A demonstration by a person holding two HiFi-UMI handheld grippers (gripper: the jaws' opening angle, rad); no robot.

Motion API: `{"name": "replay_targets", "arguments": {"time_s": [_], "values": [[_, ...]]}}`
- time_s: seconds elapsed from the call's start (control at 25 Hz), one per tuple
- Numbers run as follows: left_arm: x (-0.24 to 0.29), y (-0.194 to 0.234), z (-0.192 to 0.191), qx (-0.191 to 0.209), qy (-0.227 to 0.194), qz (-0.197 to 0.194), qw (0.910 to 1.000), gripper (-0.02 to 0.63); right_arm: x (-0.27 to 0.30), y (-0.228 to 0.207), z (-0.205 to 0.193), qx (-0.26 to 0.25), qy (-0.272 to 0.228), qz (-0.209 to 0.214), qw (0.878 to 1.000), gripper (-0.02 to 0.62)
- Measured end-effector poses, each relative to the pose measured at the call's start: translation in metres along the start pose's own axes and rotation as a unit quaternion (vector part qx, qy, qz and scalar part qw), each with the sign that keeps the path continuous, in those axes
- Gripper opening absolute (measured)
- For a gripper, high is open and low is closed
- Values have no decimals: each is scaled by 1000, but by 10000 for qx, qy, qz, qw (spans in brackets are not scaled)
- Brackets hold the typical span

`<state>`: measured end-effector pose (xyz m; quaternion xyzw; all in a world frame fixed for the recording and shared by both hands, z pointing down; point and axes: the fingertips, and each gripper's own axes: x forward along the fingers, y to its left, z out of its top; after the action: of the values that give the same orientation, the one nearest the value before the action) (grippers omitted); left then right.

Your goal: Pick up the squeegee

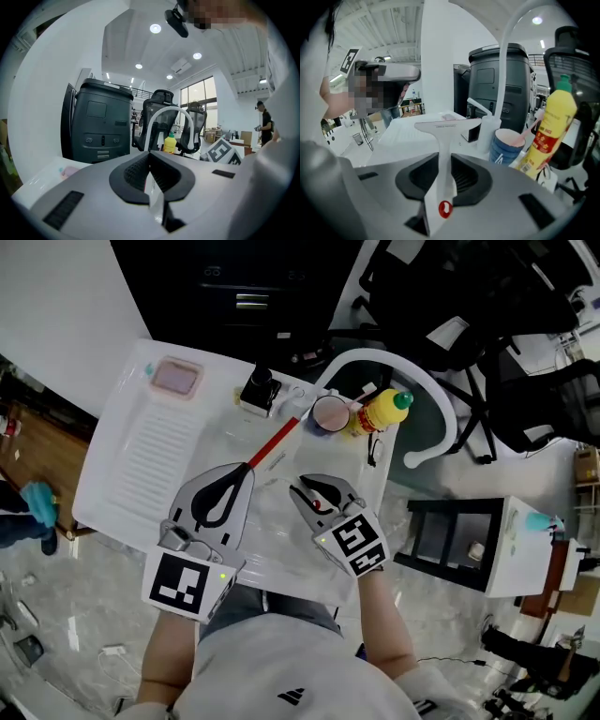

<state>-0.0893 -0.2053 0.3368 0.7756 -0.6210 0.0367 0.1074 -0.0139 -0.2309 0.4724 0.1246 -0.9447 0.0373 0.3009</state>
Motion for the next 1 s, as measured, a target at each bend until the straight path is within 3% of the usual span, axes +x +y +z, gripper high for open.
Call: {"name": "replay_targets", "arguments": {"time_s": [0.48,1.0], "values": [[16,-39,14,290,-118,-410,9987,12,-61,-17,8,411,-569,-582,9958,91],[21,-67,33,474,-304,-543,9969,12,-127,-30,28,592,-1332,-1012,9841,91]]}}
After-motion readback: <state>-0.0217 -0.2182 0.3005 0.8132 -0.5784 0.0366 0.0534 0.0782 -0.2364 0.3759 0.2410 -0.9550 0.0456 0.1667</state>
